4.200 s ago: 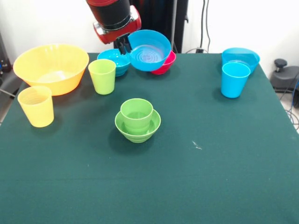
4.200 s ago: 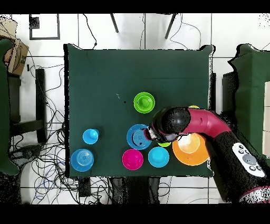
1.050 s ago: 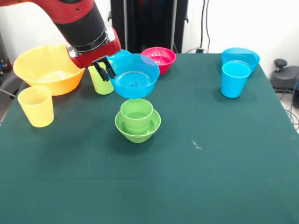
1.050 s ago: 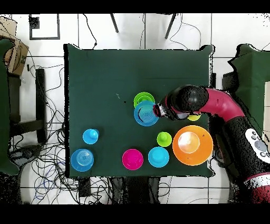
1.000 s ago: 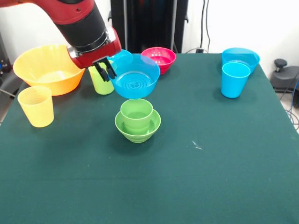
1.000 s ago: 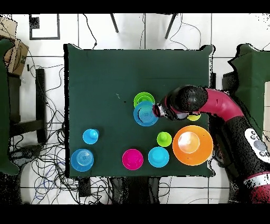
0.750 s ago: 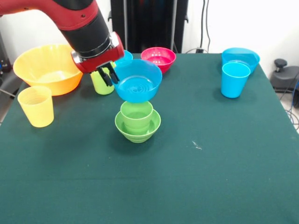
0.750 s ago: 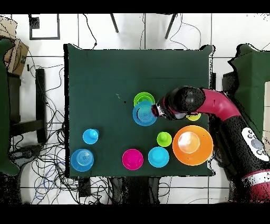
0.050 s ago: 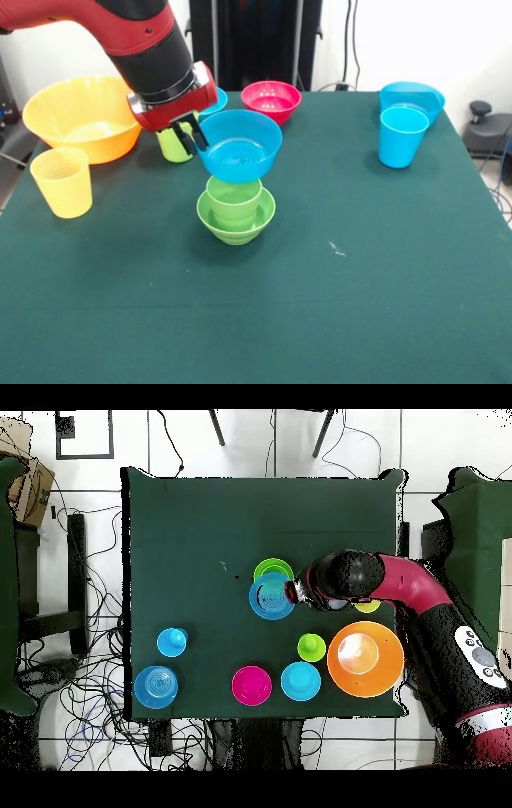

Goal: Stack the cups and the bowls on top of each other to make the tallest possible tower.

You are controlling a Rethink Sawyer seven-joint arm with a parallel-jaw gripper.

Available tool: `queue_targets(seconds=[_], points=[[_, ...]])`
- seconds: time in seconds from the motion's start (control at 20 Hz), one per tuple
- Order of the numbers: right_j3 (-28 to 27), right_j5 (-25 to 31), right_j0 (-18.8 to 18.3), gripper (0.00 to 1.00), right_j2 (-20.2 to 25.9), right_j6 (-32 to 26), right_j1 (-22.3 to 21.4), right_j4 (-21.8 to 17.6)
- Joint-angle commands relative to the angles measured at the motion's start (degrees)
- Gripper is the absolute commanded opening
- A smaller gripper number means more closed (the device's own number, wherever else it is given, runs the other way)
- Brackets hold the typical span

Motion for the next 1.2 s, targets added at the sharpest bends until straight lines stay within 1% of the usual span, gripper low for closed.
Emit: queue_targets(seconds=[0.05,0.3,0.8,1.2], points=[[3.3,-4.9,2.4,0.00,0.7,-2.6,0.1,-2.8],[3.9,-6.2,1.9,0.00,0.6,-3.8,0.0,-4.0],[4.1,-9.8,1.5,0.00,0.0,-4.1,1.1,-4.9],[4.0,-10.9,2.0,0.00,-0.2,-4.2,1.5,-4.9]])
